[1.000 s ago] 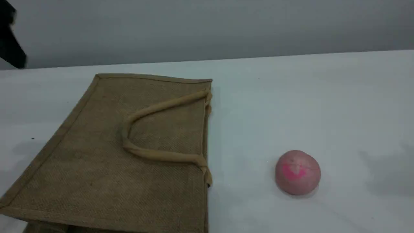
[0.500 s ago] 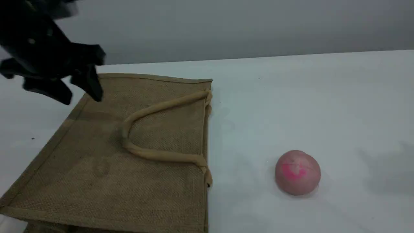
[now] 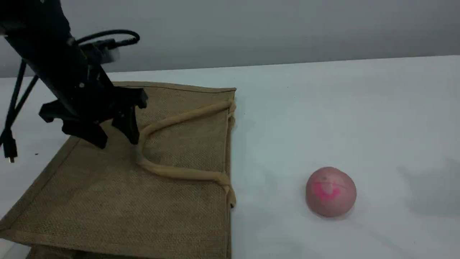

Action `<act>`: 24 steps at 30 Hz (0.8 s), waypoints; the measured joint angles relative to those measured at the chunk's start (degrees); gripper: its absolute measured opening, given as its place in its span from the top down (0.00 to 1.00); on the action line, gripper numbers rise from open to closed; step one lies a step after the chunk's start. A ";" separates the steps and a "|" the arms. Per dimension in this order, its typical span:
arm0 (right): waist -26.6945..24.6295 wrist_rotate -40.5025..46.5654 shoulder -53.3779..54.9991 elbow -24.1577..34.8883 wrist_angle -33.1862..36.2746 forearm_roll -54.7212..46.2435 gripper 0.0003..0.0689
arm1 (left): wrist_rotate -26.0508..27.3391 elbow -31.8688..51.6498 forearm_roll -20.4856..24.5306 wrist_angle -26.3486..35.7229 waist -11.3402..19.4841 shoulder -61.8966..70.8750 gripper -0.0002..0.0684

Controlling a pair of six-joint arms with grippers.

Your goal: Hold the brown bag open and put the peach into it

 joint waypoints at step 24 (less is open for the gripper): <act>0.00 0.00 0.00 0.00 -0.05 0.00 0.17 | -0.28 0.05 -3.27 -5.09 -0.38 2.62 0.37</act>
